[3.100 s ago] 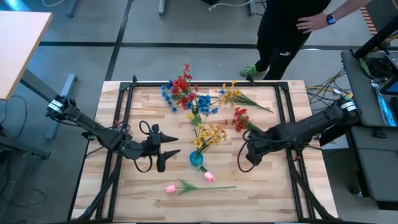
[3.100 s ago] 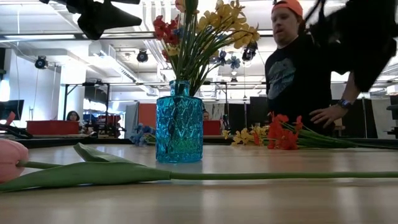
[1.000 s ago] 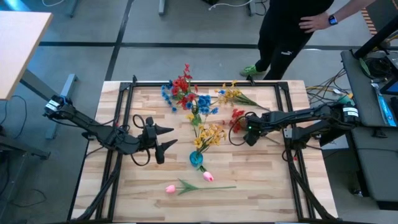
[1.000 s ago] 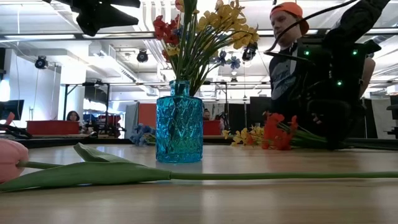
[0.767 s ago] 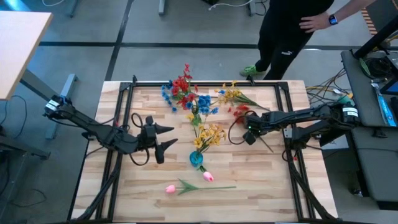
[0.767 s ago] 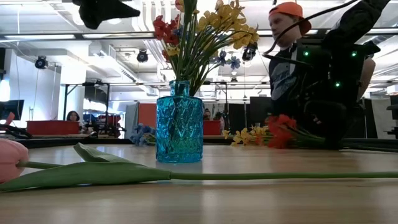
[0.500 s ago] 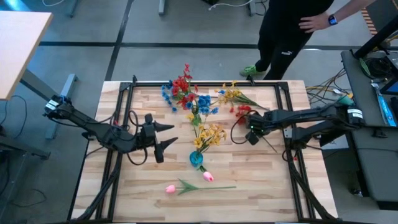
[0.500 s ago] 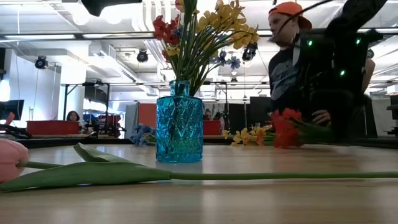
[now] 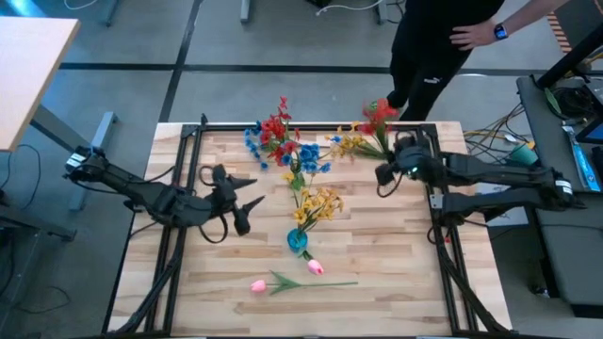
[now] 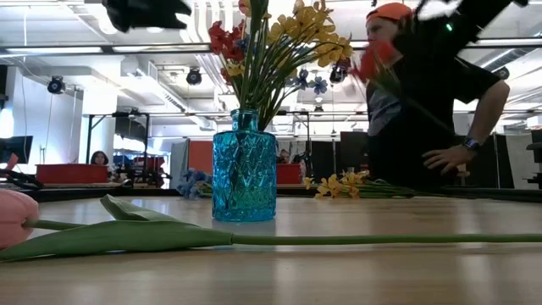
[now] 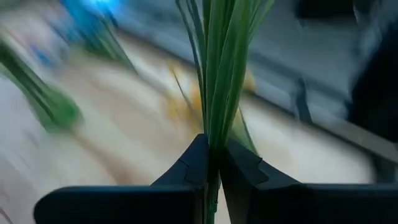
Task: Sort flowers into vase by color
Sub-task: Put the red flowers into the green vase
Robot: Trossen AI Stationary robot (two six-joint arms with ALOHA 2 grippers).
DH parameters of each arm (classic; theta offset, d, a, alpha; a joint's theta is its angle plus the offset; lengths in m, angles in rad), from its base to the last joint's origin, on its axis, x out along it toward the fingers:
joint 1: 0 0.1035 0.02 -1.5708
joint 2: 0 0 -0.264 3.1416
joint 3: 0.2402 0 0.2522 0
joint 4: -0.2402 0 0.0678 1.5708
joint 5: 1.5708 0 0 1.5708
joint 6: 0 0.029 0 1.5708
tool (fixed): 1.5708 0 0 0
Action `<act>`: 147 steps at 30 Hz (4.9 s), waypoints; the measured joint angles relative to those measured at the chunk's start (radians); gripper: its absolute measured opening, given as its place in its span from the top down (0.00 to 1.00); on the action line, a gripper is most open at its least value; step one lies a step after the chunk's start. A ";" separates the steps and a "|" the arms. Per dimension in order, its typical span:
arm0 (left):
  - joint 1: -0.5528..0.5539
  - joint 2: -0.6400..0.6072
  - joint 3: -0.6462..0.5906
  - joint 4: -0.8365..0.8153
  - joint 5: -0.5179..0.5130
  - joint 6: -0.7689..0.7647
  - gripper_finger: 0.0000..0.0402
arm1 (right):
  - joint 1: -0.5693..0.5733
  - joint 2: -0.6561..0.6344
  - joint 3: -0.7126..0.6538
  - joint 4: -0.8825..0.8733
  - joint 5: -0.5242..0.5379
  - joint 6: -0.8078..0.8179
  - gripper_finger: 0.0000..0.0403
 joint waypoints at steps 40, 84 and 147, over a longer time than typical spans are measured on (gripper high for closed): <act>0.278 -0.056 -0.068 -0.266 0.118 0.043 0.44 | -0.481 0.939 0.053 2.143 -1.036 -0.038 0.95; 0.497 -0.057 -0.135 -0.204 0.194 0.132 0.44 | -0.239 0.943 0.252 1.619 -1.118 -0.323 0.95; 0.498 -0.057 -0.194 -0.020 0.445 0.184 0.44 | -0.232 0.934 0.414 1.129 -1.126 -0.527 0.94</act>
